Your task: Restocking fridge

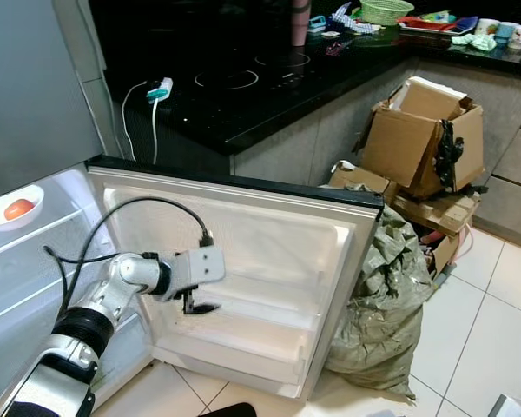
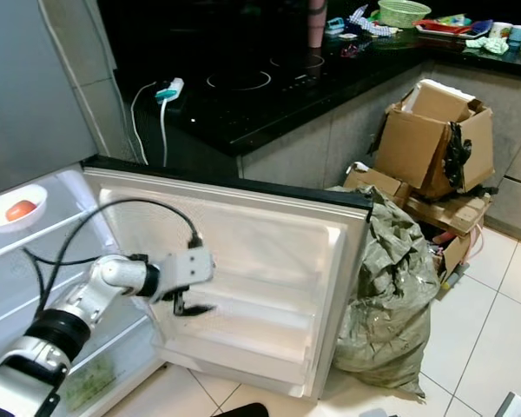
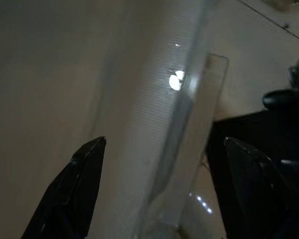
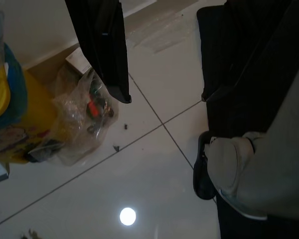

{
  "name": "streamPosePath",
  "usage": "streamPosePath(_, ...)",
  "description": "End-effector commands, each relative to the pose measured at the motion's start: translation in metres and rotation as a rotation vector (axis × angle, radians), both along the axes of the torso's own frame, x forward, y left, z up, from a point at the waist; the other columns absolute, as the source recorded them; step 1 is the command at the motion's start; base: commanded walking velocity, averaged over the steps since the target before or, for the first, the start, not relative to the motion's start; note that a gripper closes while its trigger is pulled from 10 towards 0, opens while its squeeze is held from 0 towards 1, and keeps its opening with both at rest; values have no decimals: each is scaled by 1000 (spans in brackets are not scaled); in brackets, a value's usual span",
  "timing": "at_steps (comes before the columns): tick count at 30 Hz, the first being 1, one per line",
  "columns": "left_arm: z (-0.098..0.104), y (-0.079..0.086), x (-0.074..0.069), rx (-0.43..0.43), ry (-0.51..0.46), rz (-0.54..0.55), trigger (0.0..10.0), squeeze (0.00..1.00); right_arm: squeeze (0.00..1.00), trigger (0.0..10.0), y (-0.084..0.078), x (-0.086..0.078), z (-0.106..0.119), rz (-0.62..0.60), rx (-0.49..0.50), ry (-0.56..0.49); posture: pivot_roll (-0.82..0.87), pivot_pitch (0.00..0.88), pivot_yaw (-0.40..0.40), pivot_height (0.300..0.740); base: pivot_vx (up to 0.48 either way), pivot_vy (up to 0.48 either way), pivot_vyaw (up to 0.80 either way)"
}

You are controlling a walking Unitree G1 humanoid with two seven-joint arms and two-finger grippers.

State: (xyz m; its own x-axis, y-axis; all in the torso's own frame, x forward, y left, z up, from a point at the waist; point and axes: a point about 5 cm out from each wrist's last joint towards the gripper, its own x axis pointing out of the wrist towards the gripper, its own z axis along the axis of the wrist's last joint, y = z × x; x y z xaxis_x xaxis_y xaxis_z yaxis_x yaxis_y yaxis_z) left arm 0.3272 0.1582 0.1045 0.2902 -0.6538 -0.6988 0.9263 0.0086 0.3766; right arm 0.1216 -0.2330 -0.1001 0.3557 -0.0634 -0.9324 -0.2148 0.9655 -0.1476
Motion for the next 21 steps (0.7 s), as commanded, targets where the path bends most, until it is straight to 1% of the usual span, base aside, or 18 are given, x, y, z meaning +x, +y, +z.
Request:
streamPosePath(1,-3,1,-1,74,14,-47,10000,0,0,10000,1,-1,-1,-26,10,-2,-70,7,23,740,0,0,0)
streamPosePath(3,-6,0,-3,119,41,-85,10000,0,0,10000,1,-2,-1,-28,10,-1,-74,8,22,740,0,0,0)
streamPosePath(8,-8,1,-4,148,67,-110,10000,0,0,10000,1,-1,-1,-30,11,-3,-74,8,22,740,0,0,0)
streamPosePath(10,-10,3,-6,173,87,-129,10000,0,0,10000,1,-1,-1,-33,12,-5,-77,7,23,740,0,0,0)
streamPosePath(13,-11,4,-9,180,107,-149,10000,0,0,10000,1,-1,-1,-34,13,-6,-77,7,23,740,0,0,0)
streamPosePath(14,-10,3,-10,161,127,-154,10000,0,0,10000,1,-1,-1,-34,14,-6,-77,7,23,740,0,0,0)
streamPosePath(15,-10,3,-10,161,127,-154,10000,0,0,10000,1,-1,-1,-34,14,-6,-77,7,23,740,0,0,0)
streamPosePath(18,-5,5,-16,136,207,-193,10000,0,0,10000,1,-1,-1,-33,16,-7,-75,7,18,740,0,0,0)
streamPosePath(20,-4,9,-22,159,254,-231,10000,0,0,10000,1,-1,0,-33,14,-7,-72,7,16,740,0,0,0)
streamPosePath(21,-4,9,-22,159,254,-231,10000,0,0,10000,1,-1,0,-33,14,-7,-72,7,16,740,0,0,0)
